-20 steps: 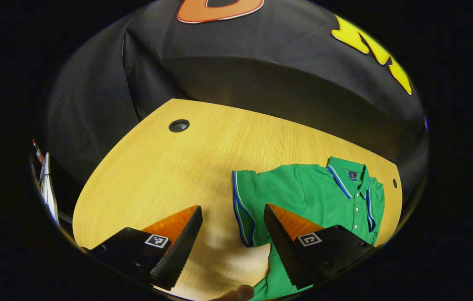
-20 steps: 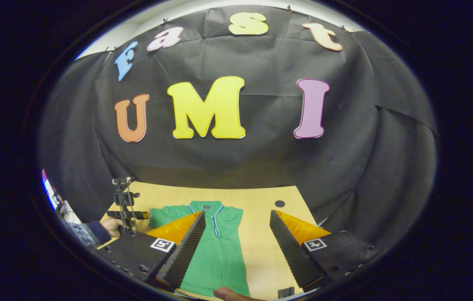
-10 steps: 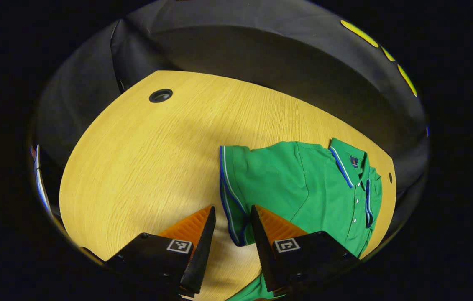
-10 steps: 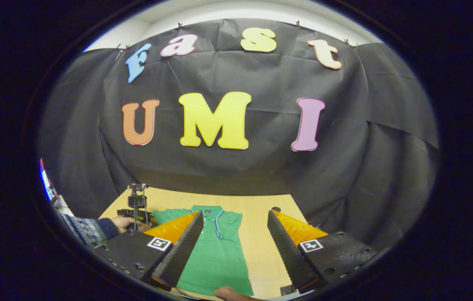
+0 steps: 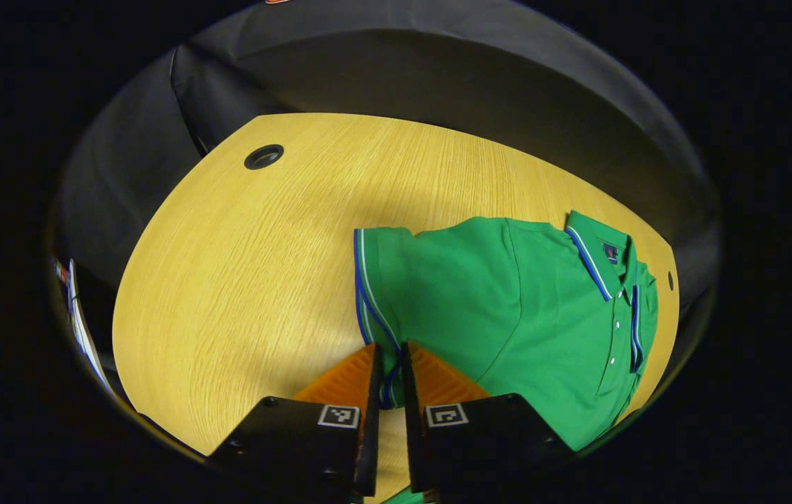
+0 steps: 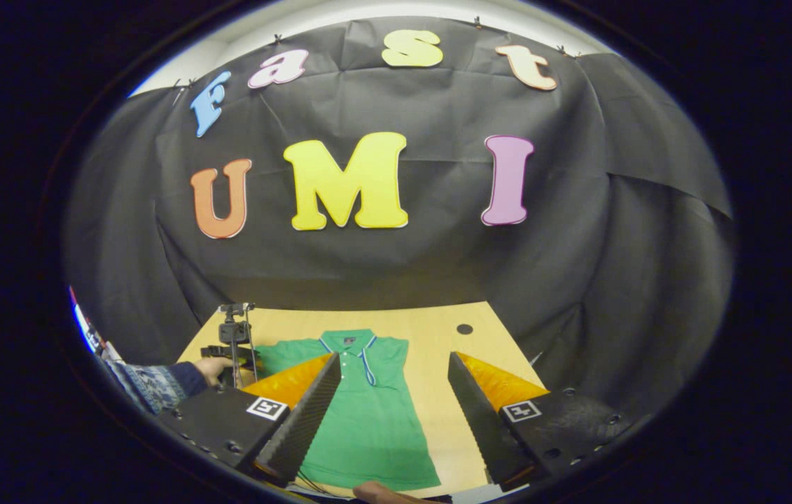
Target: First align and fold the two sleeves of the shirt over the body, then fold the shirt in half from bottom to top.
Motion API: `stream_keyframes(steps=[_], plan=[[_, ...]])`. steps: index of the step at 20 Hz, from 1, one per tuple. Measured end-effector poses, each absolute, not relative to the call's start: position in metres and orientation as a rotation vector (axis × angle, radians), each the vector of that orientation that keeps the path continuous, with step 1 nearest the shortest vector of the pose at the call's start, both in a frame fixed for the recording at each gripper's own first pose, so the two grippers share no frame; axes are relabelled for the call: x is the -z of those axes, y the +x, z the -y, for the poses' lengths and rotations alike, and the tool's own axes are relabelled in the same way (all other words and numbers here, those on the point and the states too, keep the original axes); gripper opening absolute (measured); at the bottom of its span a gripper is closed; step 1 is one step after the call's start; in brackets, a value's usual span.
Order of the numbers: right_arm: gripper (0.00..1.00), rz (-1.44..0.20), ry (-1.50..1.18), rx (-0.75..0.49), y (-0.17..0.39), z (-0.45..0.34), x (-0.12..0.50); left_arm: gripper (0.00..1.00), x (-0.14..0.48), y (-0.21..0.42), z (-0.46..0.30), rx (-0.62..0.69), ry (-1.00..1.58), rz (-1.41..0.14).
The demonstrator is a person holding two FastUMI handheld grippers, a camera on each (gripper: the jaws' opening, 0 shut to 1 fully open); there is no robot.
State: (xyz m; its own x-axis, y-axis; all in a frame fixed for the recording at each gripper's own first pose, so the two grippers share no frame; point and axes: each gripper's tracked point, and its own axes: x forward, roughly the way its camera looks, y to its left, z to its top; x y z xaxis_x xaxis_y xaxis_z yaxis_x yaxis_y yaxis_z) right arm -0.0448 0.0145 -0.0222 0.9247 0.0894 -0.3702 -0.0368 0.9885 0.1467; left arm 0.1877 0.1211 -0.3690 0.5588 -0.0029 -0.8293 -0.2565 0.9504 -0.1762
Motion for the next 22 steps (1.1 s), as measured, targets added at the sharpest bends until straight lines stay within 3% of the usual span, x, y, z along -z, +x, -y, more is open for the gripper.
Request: stream_keyframes(steps=[5,10,22], plan=[[0.97,-0.403,0.146,-0.068,-0.043,-0.011,0.031,0.07,0.364,0.187,-0.107,-0.138,-0.296,-0.964],[0.94,-0.433,0.168,-0.063,-0.035,-0.005,0.043,0.06,0.335,0.194,-0.088,-0.126,-0.199,-0.914],[0.95,-0.443,0.182,-0.069,-0.036,0.019,0.05,0.07,0.302,0.206,0.025,0.05,0.003,-0.845]])
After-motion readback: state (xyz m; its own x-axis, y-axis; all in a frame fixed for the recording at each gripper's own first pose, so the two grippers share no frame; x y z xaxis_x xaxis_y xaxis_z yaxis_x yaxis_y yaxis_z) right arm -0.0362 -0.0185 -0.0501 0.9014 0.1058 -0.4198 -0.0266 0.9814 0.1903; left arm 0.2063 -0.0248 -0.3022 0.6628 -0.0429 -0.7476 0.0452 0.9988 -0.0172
